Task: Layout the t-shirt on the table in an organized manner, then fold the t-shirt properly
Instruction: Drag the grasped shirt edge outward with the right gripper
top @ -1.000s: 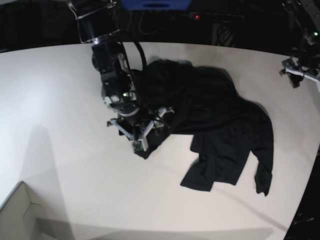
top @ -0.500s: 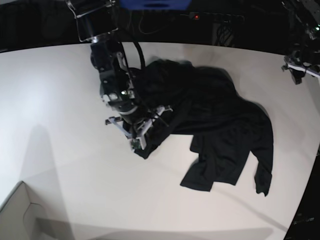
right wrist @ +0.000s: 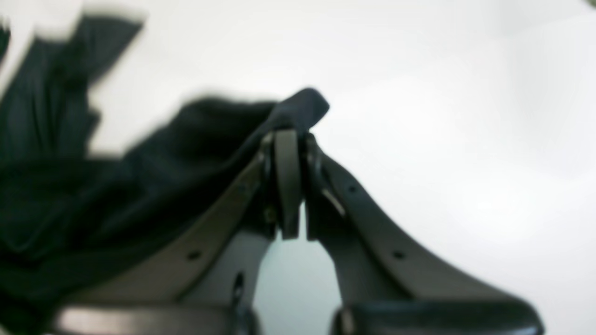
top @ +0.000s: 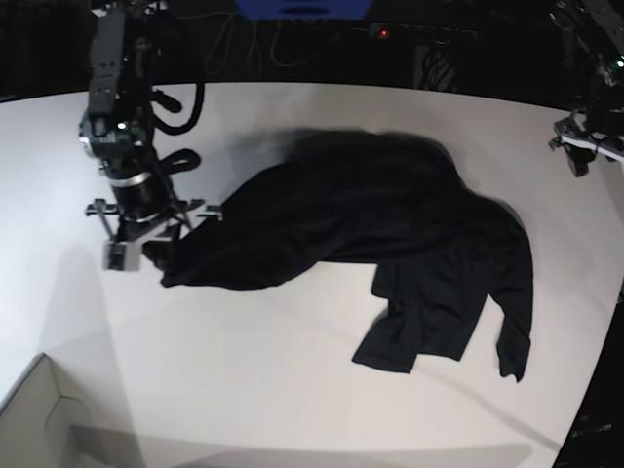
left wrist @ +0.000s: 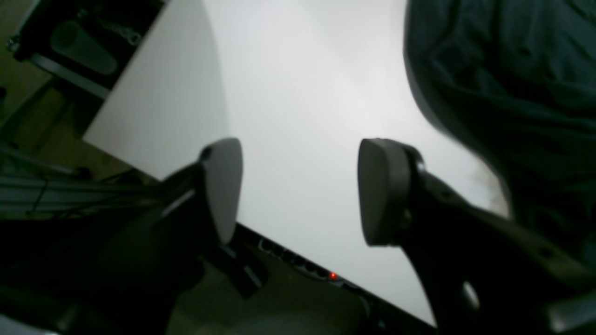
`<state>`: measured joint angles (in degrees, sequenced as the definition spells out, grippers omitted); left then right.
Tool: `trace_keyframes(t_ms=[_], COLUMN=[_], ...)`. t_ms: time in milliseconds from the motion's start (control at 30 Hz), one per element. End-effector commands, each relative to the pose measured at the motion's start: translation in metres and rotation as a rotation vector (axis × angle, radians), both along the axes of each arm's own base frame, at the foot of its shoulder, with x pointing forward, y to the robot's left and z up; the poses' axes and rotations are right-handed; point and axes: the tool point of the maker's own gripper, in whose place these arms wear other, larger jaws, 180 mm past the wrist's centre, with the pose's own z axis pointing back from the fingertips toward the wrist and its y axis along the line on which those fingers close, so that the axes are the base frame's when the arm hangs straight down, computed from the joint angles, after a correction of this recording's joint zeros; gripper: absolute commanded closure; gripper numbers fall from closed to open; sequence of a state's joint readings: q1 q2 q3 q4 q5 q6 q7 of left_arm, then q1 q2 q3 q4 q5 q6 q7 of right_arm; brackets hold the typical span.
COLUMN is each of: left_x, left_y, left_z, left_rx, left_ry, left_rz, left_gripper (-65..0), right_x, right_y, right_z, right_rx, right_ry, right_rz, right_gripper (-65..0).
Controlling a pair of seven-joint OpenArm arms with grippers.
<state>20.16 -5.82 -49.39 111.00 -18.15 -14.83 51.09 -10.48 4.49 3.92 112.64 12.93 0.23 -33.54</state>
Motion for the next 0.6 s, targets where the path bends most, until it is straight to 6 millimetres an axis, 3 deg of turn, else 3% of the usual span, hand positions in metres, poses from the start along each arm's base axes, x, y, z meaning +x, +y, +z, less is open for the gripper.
trace_keyframes(t_ms=[0, 200, 433, 567], left_x=[0.01, 0.024, 0.05, 0.069], left_y=[0.005, 0.003, -0.021, -0.054], left_z=[0.017, 0.025, 0.028, 0.025], left_rx=[0.036, 0.032, -0.031, -0.065], left_ry=[-0.05, -0.095, -0.166, -0.177], left_rz=[-0.01, -0.009, -0.031, -0.119], left_gripper=[-38.0, -38.0, -38.1, -38.8], right_x=[0.001, -0.025, -0.055, -0.066], right_y=[-0.013, -0.081, -0.093, -0.094], right_z=[0.013, 0.003, -0.054, -0.066], right_rx=[-0.003, 0.035, 0.054, 0.048], right_ry=[-0.048, -0.009, 0.159, 0.2], right_rz=[-0.024, -0.205, -0.242, -0.246], right_gripper=[0.0, 0.0, -0.8, -12.5])
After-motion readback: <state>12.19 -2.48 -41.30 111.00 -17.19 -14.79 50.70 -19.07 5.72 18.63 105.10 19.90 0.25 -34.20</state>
